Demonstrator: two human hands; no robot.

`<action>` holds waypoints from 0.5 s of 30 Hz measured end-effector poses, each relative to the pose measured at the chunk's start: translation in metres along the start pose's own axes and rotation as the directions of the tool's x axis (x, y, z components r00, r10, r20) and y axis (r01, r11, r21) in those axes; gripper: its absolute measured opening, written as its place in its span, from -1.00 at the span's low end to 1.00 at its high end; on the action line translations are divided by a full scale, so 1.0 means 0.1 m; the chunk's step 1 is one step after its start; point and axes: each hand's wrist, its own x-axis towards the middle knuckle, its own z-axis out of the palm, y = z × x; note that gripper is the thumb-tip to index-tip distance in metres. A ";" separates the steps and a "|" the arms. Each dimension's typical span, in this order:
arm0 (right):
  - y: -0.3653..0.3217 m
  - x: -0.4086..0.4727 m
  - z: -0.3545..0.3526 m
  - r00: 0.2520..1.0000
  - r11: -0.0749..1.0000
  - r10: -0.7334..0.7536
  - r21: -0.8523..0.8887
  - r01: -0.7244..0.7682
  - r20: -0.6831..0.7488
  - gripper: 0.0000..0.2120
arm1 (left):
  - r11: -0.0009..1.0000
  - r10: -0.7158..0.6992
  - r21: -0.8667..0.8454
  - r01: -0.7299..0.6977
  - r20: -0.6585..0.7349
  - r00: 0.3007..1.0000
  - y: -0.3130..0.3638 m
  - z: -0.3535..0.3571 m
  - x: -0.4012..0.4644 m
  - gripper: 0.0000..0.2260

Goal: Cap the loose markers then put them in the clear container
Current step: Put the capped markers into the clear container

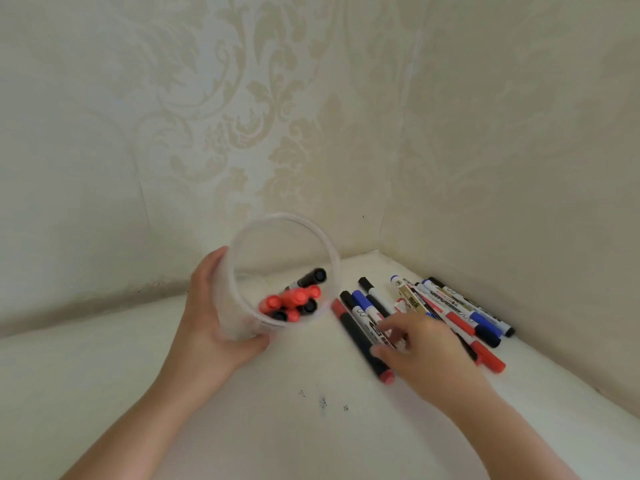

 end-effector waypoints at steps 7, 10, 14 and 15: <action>-0.19 0.09 0.25 0.998 0.955 -0.036 -0.295 0.017 -0.060 -0.57 | 0.993 -0.048 0.113 0.041 0.060 0.997 0.12 0.00 -0.07 -0.03; -0.30 0.08 0.33 0.997 0.922 -0.041 -0.387 0.014 -0.063 -0.74 | 0.990 -0.052 0.136 0.042 0.075 0.996 0.16 0.02 -0.08 -0.03; -0.36 0.03 0.26 0.999 0.955 -0.026 -0.295 0.018 -0.024 -0.87 | 0.991 -0.043 0.131 0.036 0.056 0.997 0.15 0.00 -0.08 0.00; -0.36 0.01 0.19 0.997 0.991 0.017 -0.128 -0.028 -0.080 -0.89 | 0.991 -0.045 0.126 0.038 0.056 0.997 0.17 -0.01 -0.09 0.00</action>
